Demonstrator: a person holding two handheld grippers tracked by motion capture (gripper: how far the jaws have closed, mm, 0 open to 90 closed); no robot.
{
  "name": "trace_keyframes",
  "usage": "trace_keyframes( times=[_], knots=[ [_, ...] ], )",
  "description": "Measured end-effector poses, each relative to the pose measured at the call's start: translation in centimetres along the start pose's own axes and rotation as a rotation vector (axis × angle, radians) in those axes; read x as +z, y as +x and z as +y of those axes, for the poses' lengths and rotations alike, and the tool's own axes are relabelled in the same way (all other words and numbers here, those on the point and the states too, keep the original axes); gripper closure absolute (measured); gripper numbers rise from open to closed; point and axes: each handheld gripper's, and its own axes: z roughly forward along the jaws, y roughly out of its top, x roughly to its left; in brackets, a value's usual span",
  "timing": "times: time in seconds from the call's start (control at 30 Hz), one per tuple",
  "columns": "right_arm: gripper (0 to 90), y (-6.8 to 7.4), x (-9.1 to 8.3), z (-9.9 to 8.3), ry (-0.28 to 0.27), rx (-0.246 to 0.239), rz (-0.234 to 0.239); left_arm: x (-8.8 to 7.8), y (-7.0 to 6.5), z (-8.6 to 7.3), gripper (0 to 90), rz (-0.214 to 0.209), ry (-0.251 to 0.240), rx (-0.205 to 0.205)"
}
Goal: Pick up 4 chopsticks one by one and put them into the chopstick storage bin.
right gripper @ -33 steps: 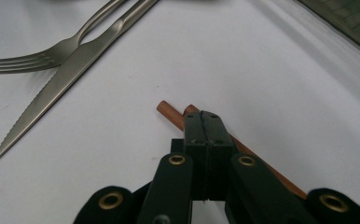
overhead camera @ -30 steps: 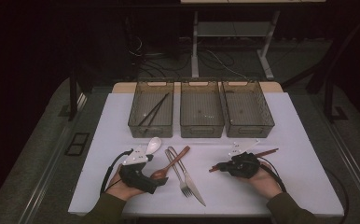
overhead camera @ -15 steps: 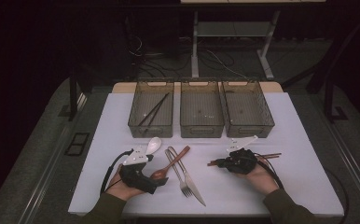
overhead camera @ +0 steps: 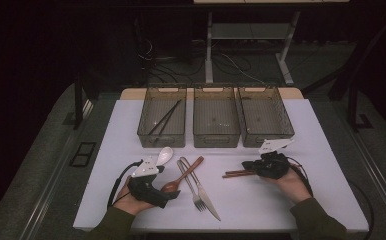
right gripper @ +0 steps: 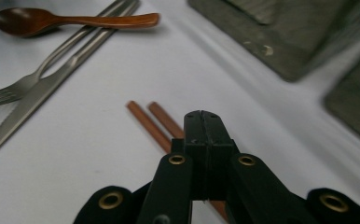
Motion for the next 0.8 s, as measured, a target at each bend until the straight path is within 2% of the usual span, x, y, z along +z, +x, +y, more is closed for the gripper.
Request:
trace_keyframes(
  times=[0.1,0.23,0.37,0.47,0.57,0.8],
  knots=[
    [89.5,-1.3,-1.4,-0.4,-0.017,0.016,-0.027,0.0,0.0,0.0,0.0,-0.002,-0.001,-0.001],
    [81.4,-3.0,-3.2,-1.3,-0.019,0.048,-0.052,0.1,0.0,0.0,0.0,-0.004,0.001,-0.002],
    [68.3,-4.0,-4.1,-2.4,0.004,0.017,-0.066,0.1,0.0,0.0,0.0,-0.006,0.003,-0.003],
    [59.6,-4.5,-4.2,-3.0,0.046,-0.005,-0.060,0.2,0.0,0.0,0.0,-0.006,0.008,0.002],
    [55.3,-4.7,-3.8,-3.3,0.089,-0.022,-0.053,0.2,0.0,0.0,0.0,-0.007,0.006,0.001],
    [54.6,-4.1,-2.3,-3.3,0.153,-0.091,-0.037,0.2,0.0,0.0,0.0,-0.010,0.007,0.002]
  ],
)
